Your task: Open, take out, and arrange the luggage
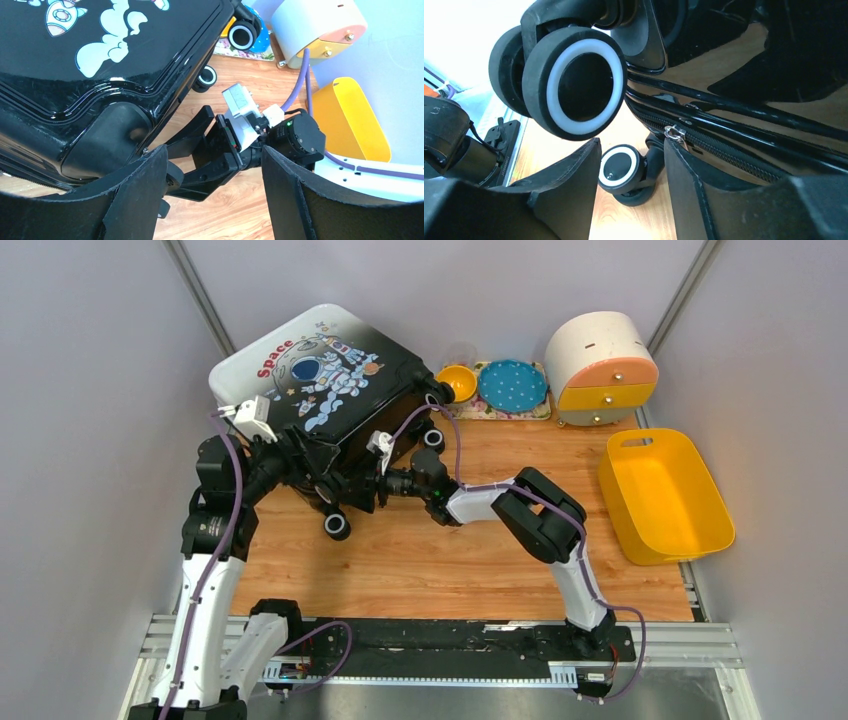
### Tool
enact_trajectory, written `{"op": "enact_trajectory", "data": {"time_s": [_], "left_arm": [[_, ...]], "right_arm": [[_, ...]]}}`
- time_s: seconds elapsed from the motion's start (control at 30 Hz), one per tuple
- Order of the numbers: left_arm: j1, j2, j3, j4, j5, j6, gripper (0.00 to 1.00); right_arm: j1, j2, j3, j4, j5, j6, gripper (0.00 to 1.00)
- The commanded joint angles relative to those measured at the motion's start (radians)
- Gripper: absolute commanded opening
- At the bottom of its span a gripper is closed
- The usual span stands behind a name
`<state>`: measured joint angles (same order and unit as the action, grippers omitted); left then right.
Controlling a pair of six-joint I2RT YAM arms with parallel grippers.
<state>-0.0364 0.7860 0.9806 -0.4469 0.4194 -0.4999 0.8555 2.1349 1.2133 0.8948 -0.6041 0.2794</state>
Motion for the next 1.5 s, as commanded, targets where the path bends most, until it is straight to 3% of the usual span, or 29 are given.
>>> {"op": "enact_trajectory", "data": {"time_s": [0.0, 0.3, 0.47, 0.5, 0.53, 0.57, 0.6, 0.67, 0.7, 0.83, 0.97, 1.03, 1.07, 1.1, 1.13, 1.2, 1.47], "left_arm": [[0.013, -0.007, 0.015, 0.039, 0.035, -0.035, 0.76], [0.018, -0.001, 0.003, 0.073, 0.045, -0.043, 0.76], [0.018, 0.012, 0.009, 0.038, 0.081, 0.042, 0.76], [0.017, 0.037, 0.026, 0.013, 0.120, 0.088, 0.76], [0.016, 0.051, 0.056, -0.039, 0.157, 0.204, 0.76], [0.018, 0.068, 0.076, -0.076, 0.251, 0.281, 0.76], [0.018, 0.102, 0.107, -0.125, 0.286, 0.454, 0.76], [0.018, 0.134, 0.185, -0.257, 0.355, 0.603, 0.76], [0.018, 0.168, 0.216, -0.304, 0.373, 0.752, 0.76], [0.018, 0.272, 0.387, -0.544, 0.421, 0.980, 0.75], [0.018, 0.344, 0.457, -0.703, 0.475, 1.204, 0.69], [0.018, 0.343, 0.454, -0.731, 0.501, 1.264, 0.69], [0.017, 0.341, 0.454, -0.731, 0.519, 1.262, 0.70], [0.016, 0.341, 0.454, -0.731, 0.530, 1.252, 0.70], [0.016, 0.341, 0.454, -0.731, 0.541, 1.247, 0.70], [0.018, 0.340, 0.446, -0.719, 0.565, 1.212, 0.70], [0.018, 0.326, 0.448, -0.658, 0.633, 1.111, 0.70]], "right_arm": [[0.013, 0.048, 0.067, 0.107, -0.006, 0.006, 0.54], [0.013, 0.088, 0.094, 0.087, 0.059, 0.043, 0.37], [0.011, 0.065, 0.080, 0.052, 0.105, 0.024, 0.13], [0.010, 0.048, 0.075, 0.018, 0.110, 0.015, 0.03], [0.008, 0.039, 0.062, 0.001, 0.112, -0.014, 0.00], [0.007, 0.017, 0.051, -0.023, 0.119, -0.026, 0.00], [0.005, 0.005, 0.040, -0.034, 0.127, -0.043, 0.00], [0.001, -0.025, 0.019, -0.083, 0.144, -0.101, 0.00], [0.001, -0.036, 0.020, -0.115, 0.156, -0.123, 0.00], [0.001, -0.072, 0.058, -0.247, 0.236, -0.184, 0.00], [0.001, -0.099, 0.039, -0.197, 0.202, -0.197, 0.00], [0.001, -0.107, -0.012, -0.142, 0.134, -0.204, 0.10], [-0.001, -0.116, -0.038, -0.067, 0.115, -0.207, 0.19], [-0.003, -0.118, -0.079, -0.030, 0.098, -0.195, 0.36], [-0.003, -0.119, -0.095, 0.001, 0.066, -0.191, 0.41], [-0.004, -0.116, -0.104, 0.044, 0.043, -0.187, 0.49], [-0.022, -0.012, 0.002, 0.072, -0.016, -0.166, 0.59]]}}
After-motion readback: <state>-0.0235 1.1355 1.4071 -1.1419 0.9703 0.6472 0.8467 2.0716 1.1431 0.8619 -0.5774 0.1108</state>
